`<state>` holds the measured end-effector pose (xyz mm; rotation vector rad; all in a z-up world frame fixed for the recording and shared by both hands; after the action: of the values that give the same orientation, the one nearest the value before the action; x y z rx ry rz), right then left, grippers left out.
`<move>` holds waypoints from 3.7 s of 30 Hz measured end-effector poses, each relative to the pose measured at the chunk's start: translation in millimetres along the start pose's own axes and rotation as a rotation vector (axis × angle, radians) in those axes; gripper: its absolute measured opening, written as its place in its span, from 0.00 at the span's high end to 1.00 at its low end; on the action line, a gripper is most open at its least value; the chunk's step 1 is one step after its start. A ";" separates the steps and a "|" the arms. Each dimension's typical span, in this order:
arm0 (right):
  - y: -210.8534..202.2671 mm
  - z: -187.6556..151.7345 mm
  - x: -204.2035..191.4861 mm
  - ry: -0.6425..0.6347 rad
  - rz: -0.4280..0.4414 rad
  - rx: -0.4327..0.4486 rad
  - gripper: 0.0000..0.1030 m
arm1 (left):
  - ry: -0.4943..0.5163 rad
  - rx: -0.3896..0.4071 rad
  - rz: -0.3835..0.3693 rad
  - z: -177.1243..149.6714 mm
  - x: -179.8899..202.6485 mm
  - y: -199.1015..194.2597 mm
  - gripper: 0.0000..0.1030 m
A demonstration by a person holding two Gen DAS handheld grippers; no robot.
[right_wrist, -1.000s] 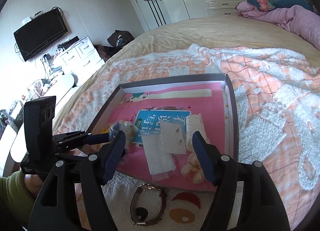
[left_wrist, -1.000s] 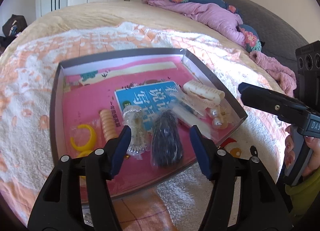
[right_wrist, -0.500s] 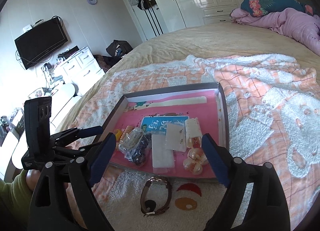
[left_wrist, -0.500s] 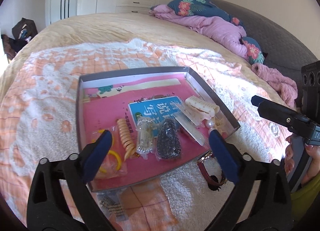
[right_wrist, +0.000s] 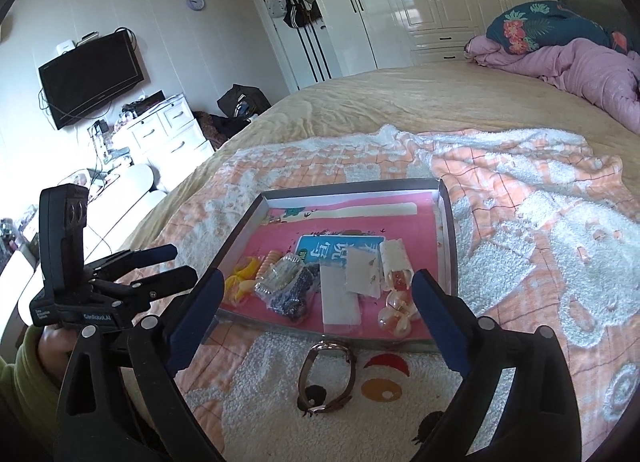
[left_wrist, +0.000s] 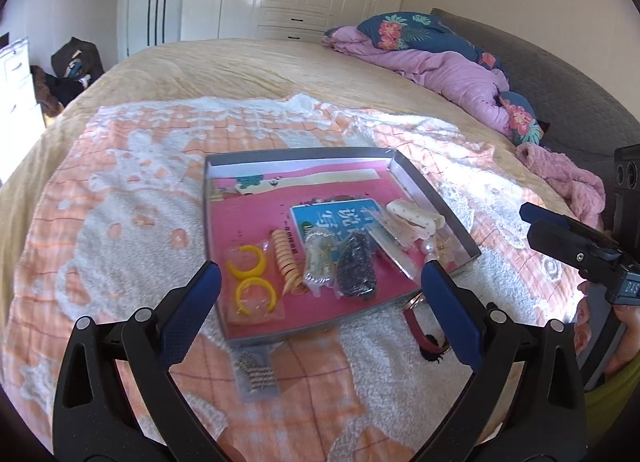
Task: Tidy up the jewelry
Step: 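Move the left tool to the clear silver-piece box while the right tool moves to the brown watch, then grasp the clear box of silver pieces with the left tool while the right tool grasps the brown watch, then carry the clear box and brown watch over the grey box with both tools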
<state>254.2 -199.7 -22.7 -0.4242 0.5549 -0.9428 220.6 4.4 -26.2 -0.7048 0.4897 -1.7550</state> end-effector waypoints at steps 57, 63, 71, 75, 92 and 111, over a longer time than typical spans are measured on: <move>89.4 -104.9 1.4 -0.029 -0.173 -0.235 0.09 | -0.032 -0.182 0.137 -90.0 -42.9 42.0 0.76; 97.6 -105.6 -6.3 -0.114 -0.173 -0.218 0.44 | -0.028 -0.171 0.105 -89.4 -35.7 37.1 0.77; 77.1 -112.1 -12.8 -0.137 -0.088 -0.214 0.56 | -0.027 -0.127 0.085 -83.7 -27.1 16.1 0.77; 61.4 -107.2 -18.6 -0.115 -0.051 -0.194 0.56 | -0.022 -0.096 0.076 -76.6 -21.8 3.7 0.76; 43.3 -25.5 -11.9 -0.140 -0.077 -0.045 0.56 | 0.017 -0.040 0.080 -13.6 -14.2 19.1 0.76; 101.4 -2.7 1.5 -0.147 -0.089 -0.104 0.56 | -0.003 -0.101 0.058 -9.7 -26.0 67.5 0.76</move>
<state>317.7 -148.0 -82.7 -0.6108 0.4558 -0.9615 267.0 9.6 -82.4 -0.7568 0.5948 -1.6845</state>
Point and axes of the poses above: each gripper's, at about its wrist camera, not at the fingertips, and y roughly the way its jaws point, x to its right, z to its top, the point moved 6 cm from there along y, roughly the way its jaws point, and after that the axes turned 4 degrees about -z, right-handed, at the moved point
